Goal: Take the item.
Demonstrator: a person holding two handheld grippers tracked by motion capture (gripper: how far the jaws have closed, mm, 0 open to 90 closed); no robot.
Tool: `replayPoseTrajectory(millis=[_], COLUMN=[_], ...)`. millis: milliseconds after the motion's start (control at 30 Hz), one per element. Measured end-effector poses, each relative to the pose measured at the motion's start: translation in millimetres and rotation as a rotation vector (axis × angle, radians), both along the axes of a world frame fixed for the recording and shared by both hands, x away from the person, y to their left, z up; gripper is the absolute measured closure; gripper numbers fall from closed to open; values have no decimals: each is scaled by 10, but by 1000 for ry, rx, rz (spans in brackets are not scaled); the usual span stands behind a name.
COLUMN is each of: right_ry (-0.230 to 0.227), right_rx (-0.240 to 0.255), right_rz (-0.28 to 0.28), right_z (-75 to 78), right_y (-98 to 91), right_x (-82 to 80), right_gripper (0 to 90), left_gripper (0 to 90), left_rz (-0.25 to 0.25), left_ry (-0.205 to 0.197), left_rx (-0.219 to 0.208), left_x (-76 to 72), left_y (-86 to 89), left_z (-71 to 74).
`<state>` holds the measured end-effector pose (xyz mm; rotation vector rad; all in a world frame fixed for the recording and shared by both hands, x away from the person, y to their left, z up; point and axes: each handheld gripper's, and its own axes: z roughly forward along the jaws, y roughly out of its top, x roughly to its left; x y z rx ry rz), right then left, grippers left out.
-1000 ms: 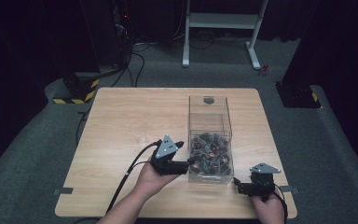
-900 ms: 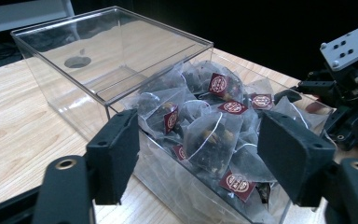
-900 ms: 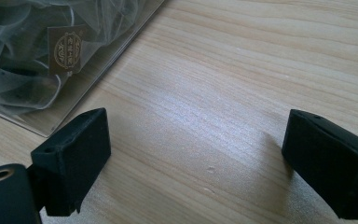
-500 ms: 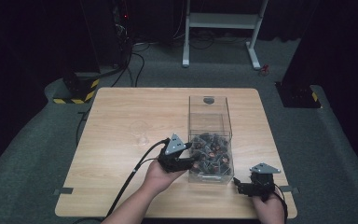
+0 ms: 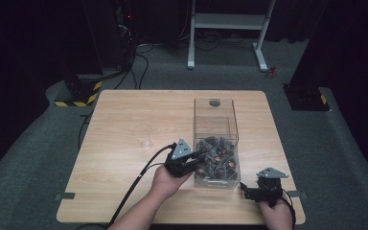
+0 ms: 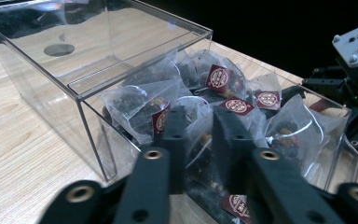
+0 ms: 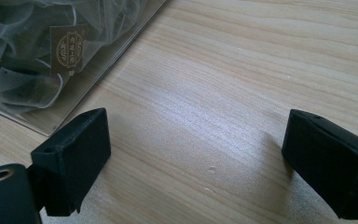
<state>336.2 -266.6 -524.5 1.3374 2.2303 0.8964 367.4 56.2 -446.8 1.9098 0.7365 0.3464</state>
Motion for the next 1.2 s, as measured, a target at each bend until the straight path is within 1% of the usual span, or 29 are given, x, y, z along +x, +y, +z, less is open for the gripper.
replayPoseTrajectory(millis=[33,100,133,200,267,367,400,467,533,700,867,1200], right_ry=[0,0,0,0,0,0,0,0,0,0,0,0], right_rx=[0,0,0,0,0,0,0,0,0,0,0,0], right_rz=[0,0,0,0,0,1,0,0,0,0,1,0], right_z=[0,0,0,0,0,0,0,0,0,0,0,0], right_y=[0,0,0,0,0,0,0,0,0,0,0,0], right_x=[0,0,0,0,0,0,0,0,0,0,0,0], right_gripper=[78,78,78,78,78,78,78,78,78,77,77,77], left_gripper=[818,894,897,898,898,898,898,898,898,898,898,898], left_rz=[-12,-23,-26,-22,-23,-23,-15,-12,-15,-17,-6,13], left_ry=[3,3,8,1,-3,-8,-12,-20,-18,-31,-42,-64], left_rx=[6,-10,-16,-22,-37,-60,-77,-85,-101,-133,-141,-183], left_x=[0,-6,-12,-28,-36,-47,-53,-57,-62,-71,-69,-82], left_y=[11,21,23,28,47,70,67,76,91,130,154,243], left_z=[-9,-29,-35,-39,-29,-2,7,25,42,90,132,251])
